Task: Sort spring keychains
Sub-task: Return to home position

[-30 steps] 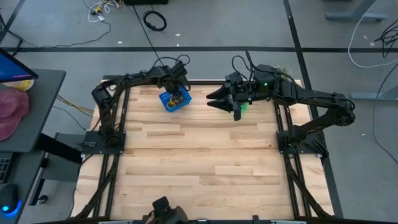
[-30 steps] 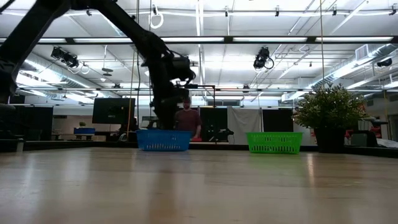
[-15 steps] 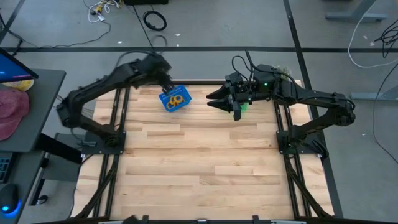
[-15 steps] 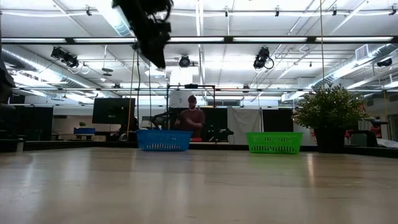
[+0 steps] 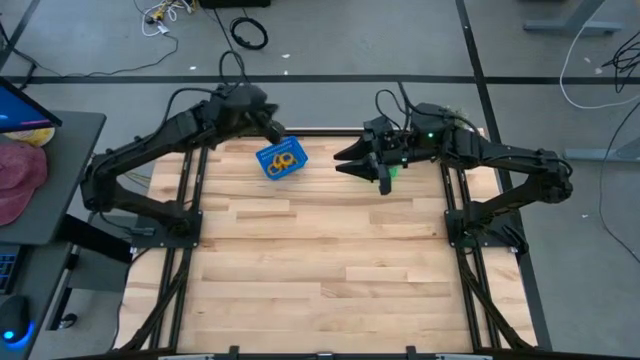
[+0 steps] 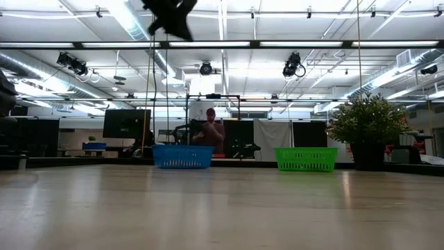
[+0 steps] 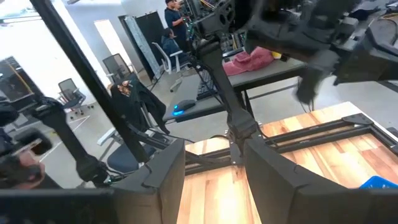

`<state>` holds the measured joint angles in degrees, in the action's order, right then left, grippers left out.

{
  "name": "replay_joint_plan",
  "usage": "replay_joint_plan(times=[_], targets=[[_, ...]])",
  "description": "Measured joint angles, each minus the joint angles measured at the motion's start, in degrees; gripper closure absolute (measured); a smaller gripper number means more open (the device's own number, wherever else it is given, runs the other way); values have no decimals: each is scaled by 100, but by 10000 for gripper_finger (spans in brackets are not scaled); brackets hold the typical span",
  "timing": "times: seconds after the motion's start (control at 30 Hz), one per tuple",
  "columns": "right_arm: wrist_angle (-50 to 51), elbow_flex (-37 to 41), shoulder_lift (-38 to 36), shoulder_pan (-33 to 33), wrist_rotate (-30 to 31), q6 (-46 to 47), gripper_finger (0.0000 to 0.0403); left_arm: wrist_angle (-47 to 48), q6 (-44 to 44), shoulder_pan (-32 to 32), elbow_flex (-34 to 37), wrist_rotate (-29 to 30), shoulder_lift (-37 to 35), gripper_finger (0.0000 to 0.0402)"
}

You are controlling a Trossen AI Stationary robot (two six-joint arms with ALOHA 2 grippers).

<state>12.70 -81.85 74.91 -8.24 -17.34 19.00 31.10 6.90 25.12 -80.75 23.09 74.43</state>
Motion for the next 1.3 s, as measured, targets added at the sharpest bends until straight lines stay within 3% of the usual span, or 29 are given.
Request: replay_joint_plan(times=[0.2, 0.43, 0.57, 0.73, 0.83, 1.0, 1.13, 1.3], targets=[[548, -2, -510, 22, 1, -48, 237, -1224, 19, -591, 0, -1326, 0, 398], [987, -6, -1127, 228, 697, -195, 237, -2438, -626, -1743, 7, -2625, 57, 399], [1118, -6, -1203, 432, 1129, -356, 237, -3021, -754, -2152, -2, -2601, 44, 399], [1251, -6, -1200, 554, 1737, -578, 242, -2980, -659, -2241, -2, -2583, 45, 400], [1290, -6, -1227, 569, 1781, -687, 280, -2765, -608, -2240, -2, -2568, 46, 400], [1448, -6, -1278, 630, 1777, -752, 390, -2583, -610, -2341, 2, -2565, -23, 401], [1540, -6, -1277, 650, 1793, -691, 388, -2564, -648, -2530, 155, -2254, -153, 401], [1535, -6, -1278, 648, 1797, -724, 397, -3060, -494, -2725, 907, -1860, -603, 401]])
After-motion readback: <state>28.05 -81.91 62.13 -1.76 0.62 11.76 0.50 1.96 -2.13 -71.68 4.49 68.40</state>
